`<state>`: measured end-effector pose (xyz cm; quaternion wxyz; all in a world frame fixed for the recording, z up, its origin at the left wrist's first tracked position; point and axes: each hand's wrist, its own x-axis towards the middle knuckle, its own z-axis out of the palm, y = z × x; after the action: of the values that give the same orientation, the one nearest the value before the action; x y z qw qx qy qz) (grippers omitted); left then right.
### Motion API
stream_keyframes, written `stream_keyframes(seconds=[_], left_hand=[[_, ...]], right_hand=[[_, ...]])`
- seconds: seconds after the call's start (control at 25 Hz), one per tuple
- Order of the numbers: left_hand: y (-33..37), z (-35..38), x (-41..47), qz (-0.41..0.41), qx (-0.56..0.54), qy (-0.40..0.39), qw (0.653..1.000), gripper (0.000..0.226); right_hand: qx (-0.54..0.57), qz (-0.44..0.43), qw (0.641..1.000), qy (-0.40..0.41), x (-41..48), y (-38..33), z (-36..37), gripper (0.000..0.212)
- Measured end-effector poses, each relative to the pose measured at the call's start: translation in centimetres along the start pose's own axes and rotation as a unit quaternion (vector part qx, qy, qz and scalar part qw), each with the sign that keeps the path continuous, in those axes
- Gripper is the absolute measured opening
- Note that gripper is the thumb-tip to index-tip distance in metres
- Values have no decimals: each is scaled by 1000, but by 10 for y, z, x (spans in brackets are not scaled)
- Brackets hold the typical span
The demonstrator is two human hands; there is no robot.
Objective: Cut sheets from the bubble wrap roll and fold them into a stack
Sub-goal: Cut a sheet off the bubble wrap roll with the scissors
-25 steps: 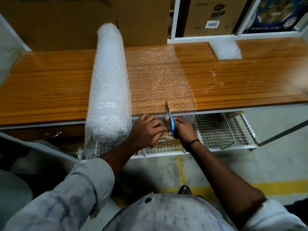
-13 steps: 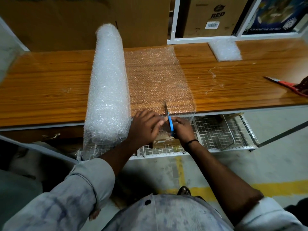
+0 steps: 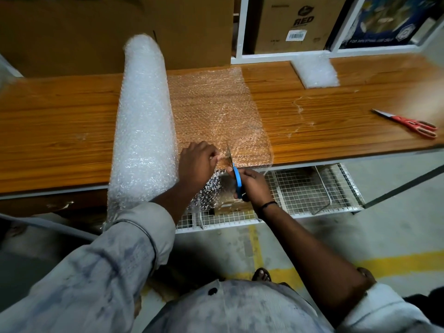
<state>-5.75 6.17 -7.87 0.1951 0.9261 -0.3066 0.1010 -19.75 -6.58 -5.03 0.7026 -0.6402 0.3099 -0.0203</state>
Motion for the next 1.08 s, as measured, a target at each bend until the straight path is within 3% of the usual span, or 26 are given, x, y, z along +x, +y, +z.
stream_keyframes(seconds=[0.16,0.84,1.08], left_hand=[[-3,5,-6,3,-25,25,999,11],[-6,3,-10,21,-47,36,998,15],[-5,4,-10,24,-65,44,997,11]], right_hand=[[-2,-2,1000,0,9,-10,5,19],[-23,34,999,-11,32,-38,9,35],[-70,36,997,3,42,-29,5,19]])
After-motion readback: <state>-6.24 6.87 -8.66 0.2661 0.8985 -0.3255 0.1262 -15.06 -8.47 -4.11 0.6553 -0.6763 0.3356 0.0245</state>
